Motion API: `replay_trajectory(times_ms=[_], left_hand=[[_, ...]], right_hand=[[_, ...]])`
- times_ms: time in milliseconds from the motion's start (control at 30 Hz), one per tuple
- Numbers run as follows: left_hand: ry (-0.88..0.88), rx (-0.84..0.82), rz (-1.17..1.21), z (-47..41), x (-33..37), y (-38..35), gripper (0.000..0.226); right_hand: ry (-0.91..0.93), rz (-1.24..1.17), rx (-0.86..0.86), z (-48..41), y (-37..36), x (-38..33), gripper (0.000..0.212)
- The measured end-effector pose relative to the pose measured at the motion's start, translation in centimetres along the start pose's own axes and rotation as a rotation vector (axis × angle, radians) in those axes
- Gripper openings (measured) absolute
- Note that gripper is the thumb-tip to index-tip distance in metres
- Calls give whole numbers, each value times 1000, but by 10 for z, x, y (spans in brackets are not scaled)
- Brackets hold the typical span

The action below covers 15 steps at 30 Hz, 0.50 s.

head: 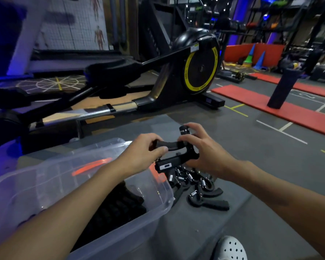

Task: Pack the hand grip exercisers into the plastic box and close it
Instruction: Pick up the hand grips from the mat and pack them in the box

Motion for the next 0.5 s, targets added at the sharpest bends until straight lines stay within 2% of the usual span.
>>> replay_trajectory(times_ms=[67,133,200,267,367,500], left_hand=[[2,116,29,17,4,25,4],[30,229,47,34,1,48,3],[48,318,69,48,1,65,2],[59,375,121,58,2,72,3],[73,335,196,63,3,71,8],[143,293,376,65,-16,75,19]], right_hand=[[-36,-72,20,-7,6,-14,80],[-198,-327,38,-14,10,-14,87],[-375,-613,39,-19,1,-10,77],[-455,-821,15,-24,-13,-18,64],[-523,-1027,14,-29,-26,-28,50],[-584,-1133,-103,-36,-52,-34,53]])
Point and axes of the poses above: each hand's wrist, its own z-axis away from the middle knuckle, its own y-axis out of the back of the hand, x = y × z, the point moved 10 cm from there along -z, towards the middle knuckle, and after that the axes turned 13 degrees about -y, right-handed, at the moved point
